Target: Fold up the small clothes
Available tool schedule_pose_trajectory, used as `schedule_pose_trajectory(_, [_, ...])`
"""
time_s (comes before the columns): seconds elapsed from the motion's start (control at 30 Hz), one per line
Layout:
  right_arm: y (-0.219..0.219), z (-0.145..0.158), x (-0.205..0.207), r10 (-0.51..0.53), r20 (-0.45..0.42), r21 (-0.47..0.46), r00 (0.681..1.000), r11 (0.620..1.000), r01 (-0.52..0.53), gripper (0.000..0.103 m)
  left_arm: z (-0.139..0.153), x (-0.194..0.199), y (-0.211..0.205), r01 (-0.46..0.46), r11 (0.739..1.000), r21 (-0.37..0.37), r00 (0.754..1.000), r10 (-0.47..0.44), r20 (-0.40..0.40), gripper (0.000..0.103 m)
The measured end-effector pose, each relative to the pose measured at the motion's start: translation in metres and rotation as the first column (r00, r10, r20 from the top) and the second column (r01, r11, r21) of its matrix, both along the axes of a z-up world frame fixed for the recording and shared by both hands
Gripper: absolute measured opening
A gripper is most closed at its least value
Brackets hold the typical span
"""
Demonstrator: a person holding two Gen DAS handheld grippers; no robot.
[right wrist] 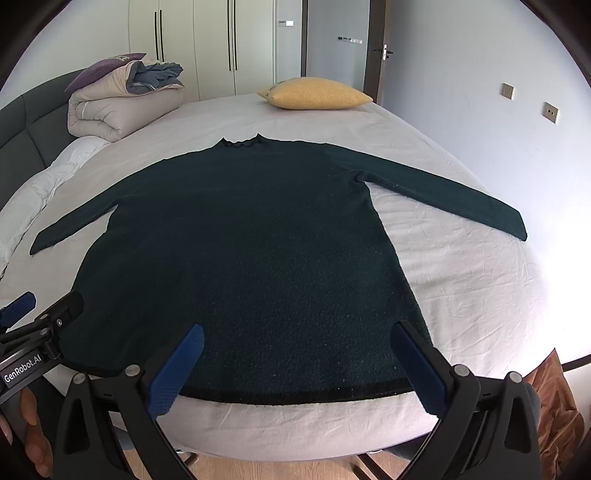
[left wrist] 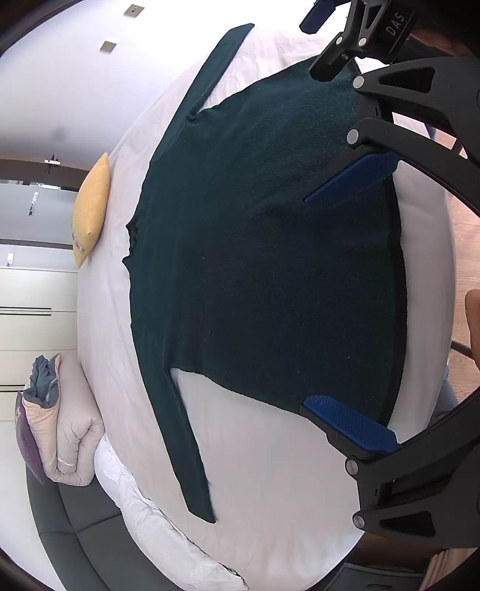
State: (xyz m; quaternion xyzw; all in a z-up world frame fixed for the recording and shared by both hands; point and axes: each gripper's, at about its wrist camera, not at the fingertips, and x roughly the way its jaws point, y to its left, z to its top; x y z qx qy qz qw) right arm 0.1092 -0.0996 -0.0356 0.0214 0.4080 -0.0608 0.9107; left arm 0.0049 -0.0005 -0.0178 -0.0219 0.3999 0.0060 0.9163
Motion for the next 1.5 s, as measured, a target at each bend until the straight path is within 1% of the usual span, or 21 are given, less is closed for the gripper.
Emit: schedule_pose_trajectory(1.5, [0.0005, -0.0047, -0.0011, -0.001, -0.003, 0.000, 1.000, 1.000, 0.001, 0.103, 0.0006, 0.0019, -0.0018, -0.001, 1.000, 0.000, 1.000, 0.001, -0.004, 0.103])
